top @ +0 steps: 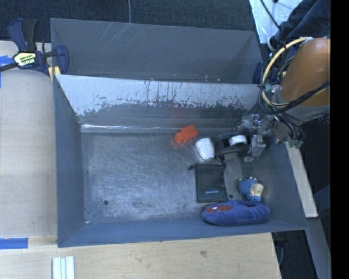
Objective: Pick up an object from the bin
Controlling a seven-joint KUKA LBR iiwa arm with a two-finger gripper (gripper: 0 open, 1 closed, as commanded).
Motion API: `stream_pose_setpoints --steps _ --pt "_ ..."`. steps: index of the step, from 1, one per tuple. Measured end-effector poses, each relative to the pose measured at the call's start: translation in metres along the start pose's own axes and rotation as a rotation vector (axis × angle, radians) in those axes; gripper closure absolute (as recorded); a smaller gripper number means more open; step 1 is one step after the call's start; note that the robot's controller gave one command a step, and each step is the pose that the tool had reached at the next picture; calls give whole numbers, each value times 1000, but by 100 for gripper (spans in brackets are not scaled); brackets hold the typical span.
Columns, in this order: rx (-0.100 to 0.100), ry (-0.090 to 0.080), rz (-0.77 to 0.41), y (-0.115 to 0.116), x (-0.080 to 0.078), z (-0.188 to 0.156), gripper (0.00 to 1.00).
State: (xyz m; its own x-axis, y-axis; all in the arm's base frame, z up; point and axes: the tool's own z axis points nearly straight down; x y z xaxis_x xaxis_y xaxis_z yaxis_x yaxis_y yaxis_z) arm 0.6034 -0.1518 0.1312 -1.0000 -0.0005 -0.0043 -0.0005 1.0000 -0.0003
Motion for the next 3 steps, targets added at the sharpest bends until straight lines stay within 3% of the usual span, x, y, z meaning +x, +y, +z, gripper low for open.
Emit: stream_pose_setpoints --steps 1,2,3 --pt "-3 9 -149 11 36 -14 100" --pt "1 -1 -120 14 45 -99 100" --pt "-2 7 -496 12 14 3 100"
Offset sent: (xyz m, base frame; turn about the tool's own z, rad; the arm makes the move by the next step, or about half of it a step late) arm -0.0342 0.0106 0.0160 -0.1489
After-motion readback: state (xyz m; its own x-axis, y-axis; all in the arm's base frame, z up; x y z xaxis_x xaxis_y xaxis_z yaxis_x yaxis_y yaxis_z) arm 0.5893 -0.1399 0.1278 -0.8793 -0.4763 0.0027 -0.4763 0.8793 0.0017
